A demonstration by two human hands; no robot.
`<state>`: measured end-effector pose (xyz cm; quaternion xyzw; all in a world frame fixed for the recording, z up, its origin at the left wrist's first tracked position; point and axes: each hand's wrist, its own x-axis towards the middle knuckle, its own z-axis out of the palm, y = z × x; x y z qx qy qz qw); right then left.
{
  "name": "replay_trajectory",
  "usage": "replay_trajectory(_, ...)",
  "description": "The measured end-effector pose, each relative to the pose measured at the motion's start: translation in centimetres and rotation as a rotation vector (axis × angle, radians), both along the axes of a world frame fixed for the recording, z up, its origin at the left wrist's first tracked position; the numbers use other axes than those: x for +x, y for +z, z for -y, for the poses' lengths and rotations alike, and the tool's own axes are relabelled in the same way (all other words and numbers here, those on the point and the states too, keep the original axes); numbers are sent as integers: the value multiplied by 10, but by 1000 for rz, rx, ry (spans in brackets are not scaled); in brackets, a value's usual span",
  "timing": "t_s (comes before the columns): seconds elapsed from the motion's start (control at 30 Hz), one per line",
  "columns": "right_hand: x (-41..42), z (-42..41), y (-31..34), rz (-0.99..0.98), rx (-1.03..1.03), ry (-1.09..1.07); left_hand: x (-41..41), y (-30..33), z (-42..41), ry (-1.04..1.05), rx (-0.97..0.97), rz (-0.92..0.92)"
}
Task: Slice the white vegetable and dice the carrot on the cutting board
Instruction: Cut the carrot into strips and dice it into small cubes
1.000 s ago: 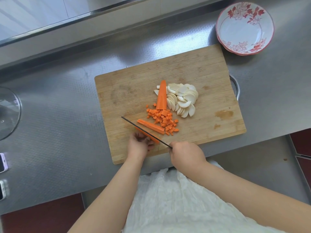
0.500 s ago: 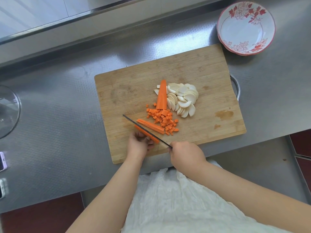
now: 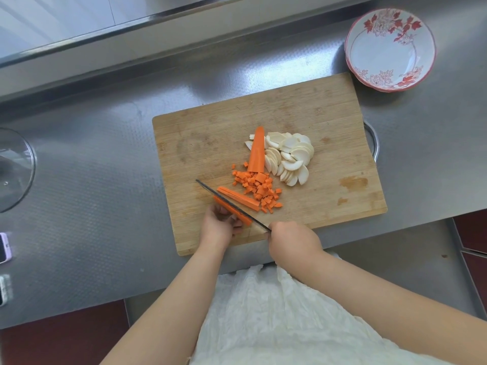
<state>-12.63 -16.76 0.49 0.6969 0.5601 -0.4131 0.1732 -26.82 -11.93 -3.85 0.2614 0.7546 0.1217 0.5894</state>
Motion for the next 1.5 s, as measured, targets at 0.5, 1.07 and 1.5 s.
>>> replay_trajectory(0.5, 0, -5, 4, 13, -50, 19, -4, 3, -8, -113, -42, -23)
replay_trajectory(1.07, -5, -18, 16, 5, -158, -41, -4, 4, -6, -126, -34, -29)
replay_trajectory(1.5, 3, -21, 4, -73, -79, -169, -4, -2, 1, -123, 39, -56)
